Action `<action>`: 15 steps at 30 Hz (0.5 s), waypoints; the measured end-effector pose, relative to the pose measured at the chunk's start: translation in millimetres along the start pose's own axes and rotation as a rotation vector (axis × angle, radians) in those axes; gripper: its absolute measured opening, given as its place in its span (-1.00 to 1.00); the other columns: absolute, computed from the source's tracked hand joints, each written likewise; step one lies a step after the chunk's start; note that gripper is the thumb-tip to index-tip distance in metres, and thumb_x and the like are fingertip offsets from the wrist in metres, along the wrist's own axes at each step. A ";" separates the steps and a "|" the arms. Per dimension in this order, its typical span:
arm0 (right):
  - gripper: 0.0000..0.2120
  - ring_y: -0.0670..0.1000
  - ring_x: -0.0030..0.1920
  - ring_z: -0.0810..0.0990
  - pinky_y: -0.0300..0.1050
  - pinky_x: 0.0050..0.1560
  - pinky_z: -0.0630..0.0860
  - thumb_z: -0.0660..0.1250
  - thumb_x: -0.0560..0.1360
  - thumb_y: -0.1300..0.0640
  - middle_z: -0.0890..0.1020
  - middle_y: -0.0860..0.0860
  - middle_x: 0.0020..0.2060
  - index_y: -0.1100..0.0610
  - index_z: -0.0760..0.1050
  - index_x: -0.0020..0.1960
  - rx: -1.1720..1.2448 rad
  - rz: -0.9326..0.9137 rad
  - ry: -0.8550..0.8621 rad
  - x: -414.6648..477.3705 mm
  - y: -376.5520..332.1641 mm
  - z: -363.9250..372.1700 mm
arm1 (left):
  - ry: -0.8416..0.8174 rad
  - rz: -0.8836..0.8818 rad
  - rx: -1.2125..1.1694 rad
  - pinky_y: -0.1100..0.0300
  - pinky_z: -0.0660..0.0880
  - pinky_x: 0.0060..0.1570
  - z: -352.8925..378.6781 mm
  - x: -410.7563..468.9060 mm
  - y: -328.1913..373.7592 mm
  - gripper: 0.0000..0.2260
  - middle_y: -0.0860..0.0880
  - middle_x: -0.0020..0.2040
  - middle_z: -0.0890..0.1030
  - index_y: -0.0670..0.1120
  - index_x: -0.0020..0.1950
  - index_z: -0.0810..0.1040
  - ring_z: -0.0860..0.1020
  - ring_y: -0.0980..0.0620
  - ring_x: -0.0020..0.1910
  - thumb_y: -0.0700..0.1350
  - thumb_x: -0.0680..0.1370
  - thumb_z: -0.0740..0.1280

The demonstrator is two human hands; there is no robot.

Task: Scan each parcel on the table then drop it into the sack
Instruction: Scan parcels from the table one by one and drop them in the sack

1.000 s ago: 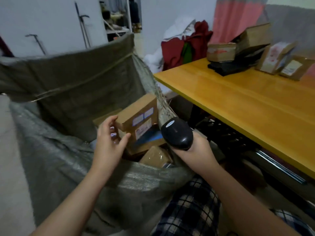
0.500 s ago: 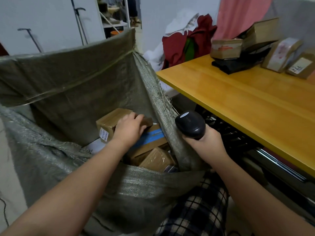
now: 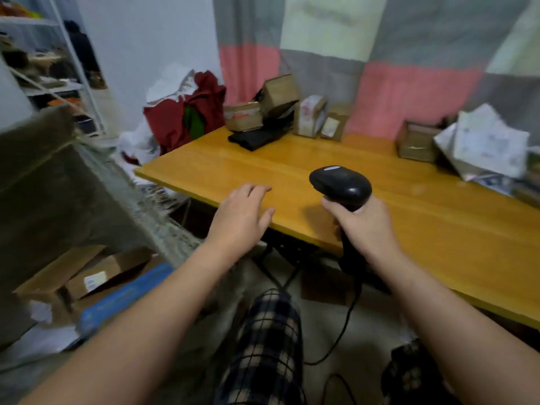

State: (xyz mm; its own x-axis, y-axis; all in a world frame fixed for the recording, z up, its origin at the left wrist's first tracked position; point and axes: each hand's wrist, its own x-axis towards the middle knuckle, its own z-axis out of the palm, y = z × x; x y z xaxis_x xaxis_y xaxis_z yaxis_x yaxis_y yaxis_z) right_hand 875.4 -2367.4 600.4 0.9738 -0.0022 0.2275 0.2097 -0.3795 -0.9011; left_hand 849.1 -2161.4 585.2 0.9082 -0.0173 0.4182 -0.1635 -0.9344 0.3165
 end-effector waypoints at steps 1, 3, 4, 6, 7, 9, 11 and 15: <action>-0.80 0.03 -0.42 0.56 -0.09 -0.31 0.47 0.49 0.40 0.00 0.56 -0.03 -0.46 0.10 0.58 -0.10 0.010 0.019 0.035 1.0 1.6 -20.6 | -0.007 0.036 -0.019 0.08 0.37 0.20 6.0 8.9 18.2 -0.60 -0.03 0.33 0.43 -0.02 0.44 0.34 0.40 -0.06 0.29 0.02 0.61 0.23; -0.83 0.07 -0.44 0.56 0.01 -0.29 0.51 0.49 0.40 0.03 0.56 0.00 -0.46 0.11 0.58 -0.15 0.016 0.049 0.105 1.5 5.9 -59.4 | -0.014 0.108 -0.044 0.08 0.36 0.22 17.6 25.9 53.0 -0.59 -0.02 0.34 0.42 -0.02 0.45 0.33 0.39 -0.05 0.31 0.02 0.61 0.23; -0.84 0.08 -0.45 0.57 0.03 -0.29 0.52 0.49 0.41 0.05 0.56 0.01 -0.46 0.12 0.58 -0.17 0.018 0.066 0.138 0.9 9.2 -77.1 | -0.020 0.140 -0.054 0.08 0.36 0.23 23.4 33.9 69.4 -0.59 -0.02 0.34 0.42 -0.01 0.45 0.33 0.39 -0.05 0.31 0.02 0.61 0.24; -0.86 0.08 -0.45 0.58 0.08 -0.29 0.55 0.49 0.41 0.06 0.57 0.01 -0.46 0.11 0.58 -0.19 0.025 0.096 0.205 -0.7 16.2 -109.9 | -0.045 0.191 -0.076 0.07 0.35 0.23 36.2 48.8 99.1 -0.59 -0.01 0.34 0.43 0.00 0.45 0.34 0.39 -0.05 0.31 0.02 0.61 0.24; -0.85 0.08 -0.45 0.59 0.11 -0.28 0.56 0.49 0.41 0.06 0.57 0.02 -0.46 0.11 0.57 -0.19 0.027 0.111 0.239 -1.2 18.9 -125.7 | -0.060 0.215 -0.085 0.07 0.35 0.22 42.9 56.4 112.6 -0.59 -0.02 0.34 0.43 0.00 0.44 0.34 0.39 -0.06 0.31 0.02 0.60 0.24; -0.82 0.09 -0.45 0.59 0.13 -0.27 0.57 0.49 0.41 0.05 0.58 0.07 -0.44 0.15 0.57 -0.19 0.031 0.149 0.296 -1.7 22.5 -154.2 | -0.082 0.263 -0.104 0.04 0.35 0.23 54.4 71.4 135.8 -0.59 -0.04 0.32 0.44 -0.02 0.43 0.35 0.41 -0.09 0.30 0.02 0.60 0.25; -0.77 0.10 -0.45 0.59 0.10 -0.27 0.58 0.47 0.42 0.04 0.58 0.11 -0.43 0.20 0.57 -0.20 0.038 0.179 0.351 -0.5 24.4 -180.9 | -0.100 0.306 -0.130 0.01 0.37 0.25 63.5 86.8 158.2 -0.58 -0.06 0.31 0.45 -0.03 0.43 0.35 0.41 -0.10 0.29 0.02 0.59 0.26; -0.78 0.12 -0.43 0.55 -0.01 -0.34 0.53 0.46 0.44 0.07 0.55 0.13 -0.41 0.23 0.56 -0.13 0.136 0.171 0.453 9.3 27.8 -225.8 | -0.154 0.342 -0.208 0.02 0.36 0.28 80.0 119.6 198.4 -0.58 -0.08 0.32 0.45 -0.05 0.43 0.36 0.41 -0.11 0.31 0.02 0.59 0.27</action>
State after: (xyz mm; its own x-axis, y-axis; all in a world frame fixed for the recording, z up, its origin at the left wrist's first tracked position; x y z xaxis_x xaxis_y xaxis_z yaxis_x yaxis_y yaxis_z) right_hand 870.3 -2586.9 660.8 0.8652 -0.4671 0.1823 0.0889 -0.2148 -0.9726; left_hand 956.1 -2377.3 629.9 0.8327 -0.3809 0.4020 -0.5248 -0.7746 0.3531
